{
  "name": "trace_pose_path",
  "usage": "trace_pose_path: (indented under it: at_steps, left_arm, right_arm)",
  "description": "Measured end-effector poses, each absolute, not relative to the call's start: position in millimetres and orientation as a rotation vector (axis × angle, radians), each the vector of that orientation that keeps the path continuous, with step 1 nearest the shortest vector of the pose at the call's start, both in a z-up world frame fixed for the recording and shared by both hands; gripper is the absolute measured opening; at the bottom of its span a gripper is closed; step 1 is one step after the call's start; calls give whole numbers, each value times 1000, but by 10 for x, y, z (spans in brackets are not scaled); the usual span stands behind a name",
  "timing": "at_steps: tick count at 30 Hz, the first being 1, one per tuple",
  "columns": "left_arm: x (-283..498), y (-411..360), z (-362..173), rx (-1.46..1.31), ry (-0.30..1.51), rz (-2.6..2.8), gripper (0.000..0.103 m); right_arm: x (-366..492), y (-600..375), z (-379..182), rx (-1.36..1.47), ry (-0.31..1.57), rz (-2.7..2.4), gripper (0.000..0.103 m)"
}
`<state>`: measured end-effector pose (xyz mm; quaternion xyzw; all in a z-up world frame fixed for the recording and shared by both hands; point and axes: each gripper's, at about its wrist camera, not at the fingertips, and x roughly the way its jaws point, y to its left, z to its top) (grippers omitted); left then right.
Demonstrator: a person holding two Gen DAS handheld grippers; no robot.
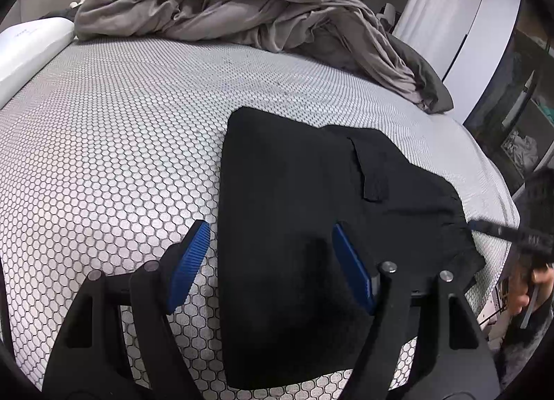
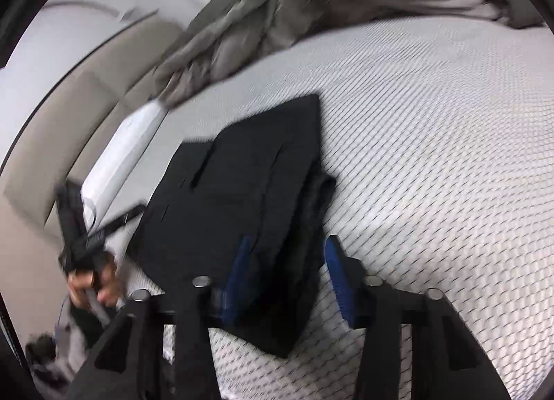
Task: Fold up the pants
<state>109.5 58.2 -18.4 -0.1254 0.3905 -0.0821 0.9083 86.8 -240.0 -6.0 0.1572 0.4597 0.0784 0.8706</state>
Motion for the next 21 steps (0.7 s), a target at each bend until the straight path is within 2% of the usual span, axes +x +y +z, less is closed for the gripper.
trace_pose_path:
  at_steps: [4,8,9,11,14,17,21]
  left_arm:
    - [1144,496,-295,-226,870,-174,70]
    - [1052,349,-298,-125,909,-213,70]
    - [1024,317,-298,-99,913,-223,70]
    - [975,277,-305,-57,912,-243,71]
    - [913,341,-241,-69,882,-238,71]
    - [776,350,-49,-60,790,-256,71]
    - [717,-1,-28,-4,779,-412,71]
  right_arm:
    - [1172,-2397,-273,409,973,171,47]
    - [1409,-2324,-253,406,913,164,19]
    - [1443,-2270,-204,367,909,165,18]
    - [1491,-2245,-236,306,948,108,18]
    - [1571,-2259,-401,223,1020,16,38]
    - [1501,-2081,-154,150,919,28,38]
    - [1461,-1625,-31,95,832,145,38]
